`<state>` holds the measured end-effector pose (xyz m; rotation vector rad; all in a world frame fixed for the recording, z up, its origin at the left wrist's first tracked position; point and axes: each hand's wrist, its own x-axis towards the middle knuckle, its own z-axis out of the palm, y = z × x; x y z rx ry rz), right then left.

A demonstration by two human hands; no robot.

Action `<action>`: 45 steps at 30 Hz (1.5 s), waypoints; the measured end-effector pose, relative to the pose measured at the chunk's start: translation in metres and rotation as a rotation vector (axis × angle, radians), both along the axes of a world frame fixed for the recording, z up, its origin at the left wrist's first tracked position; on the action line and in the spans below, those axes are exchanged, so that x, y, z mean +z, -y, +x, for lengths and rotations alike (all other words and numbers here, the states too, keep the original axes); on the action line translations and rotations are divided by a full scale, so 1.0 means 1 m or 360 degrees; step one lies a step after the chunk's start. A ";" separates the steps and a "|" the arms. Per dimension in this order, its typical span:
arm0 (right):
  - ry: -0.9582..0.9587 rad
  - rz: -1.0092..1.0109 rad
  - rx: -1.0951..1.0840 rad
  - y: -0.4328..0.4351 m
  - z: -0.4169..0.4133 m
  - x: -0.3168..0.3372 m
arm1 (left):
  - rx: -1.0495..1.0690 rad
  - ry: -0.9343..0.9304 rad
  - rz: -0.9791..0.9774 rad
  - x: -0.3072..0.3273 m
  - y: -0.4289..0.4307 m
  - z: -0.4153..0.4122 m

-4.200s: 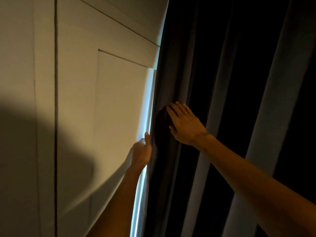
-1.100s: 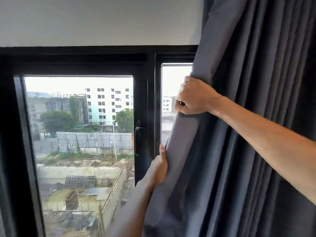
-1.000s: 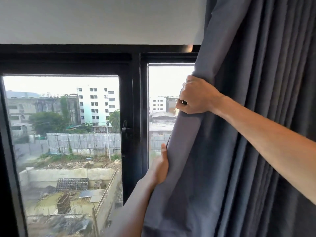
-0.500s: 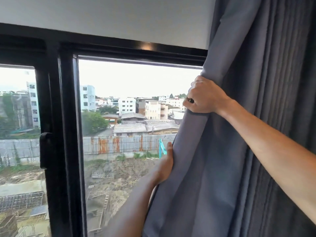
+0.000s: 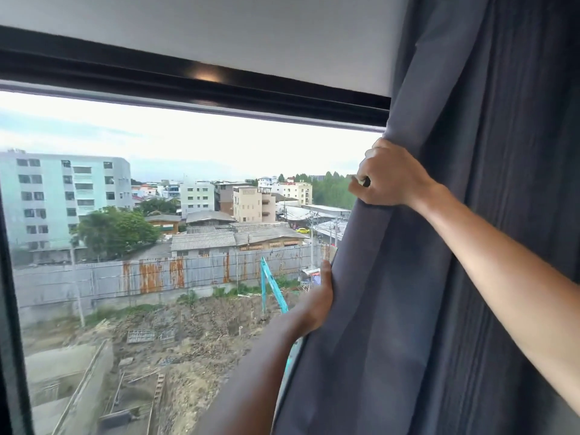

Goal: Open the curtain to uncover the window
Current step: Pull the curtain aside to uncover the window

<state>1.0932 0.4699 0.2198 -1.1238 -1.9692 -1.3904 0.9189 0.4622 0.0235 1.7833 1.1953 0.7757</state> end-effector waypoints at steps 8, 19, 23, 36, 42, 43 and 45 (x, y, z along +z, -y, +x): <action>0.0015 0.0079 -0.0061 -0.021 0.051 0.007 | -0.0057 0.0095 0.0022 0.005 -0.025 0.049; -0.0018 0.0063 -0.0216 -0.040 0.099 0.009 | -0.0196 0.0247 -0.0027 0.006 -0.049 0.102; -0.0034 0.0021 -0.0216 -0.047 0.113 0.009 | -0.0092 0.0107 0.0068 0.005 -0.065 0.121; -0.0115 0.0005 -0.0558 -0.059 0.172 0.024 | -0.0117 -0.0026 0.0187 0.024 -0.079 0.182; -0.0119 -0.0027 -0.0654 -0.065 0.200 0.025 | -0.0079 -0.0072 0.0220 0.023 -0.082 0.209; -0.0123 -0.0019 -0.0652 -0.067 0.203 0.026 | -0.0077 -0.0101 0.0231 0.024 -0.084 0.212; -0.0129 0.0008 -0.0635 -0.070 0.205 0.026 | -0.0088 -0.0161 0.0318 0.025 -0.088 0.215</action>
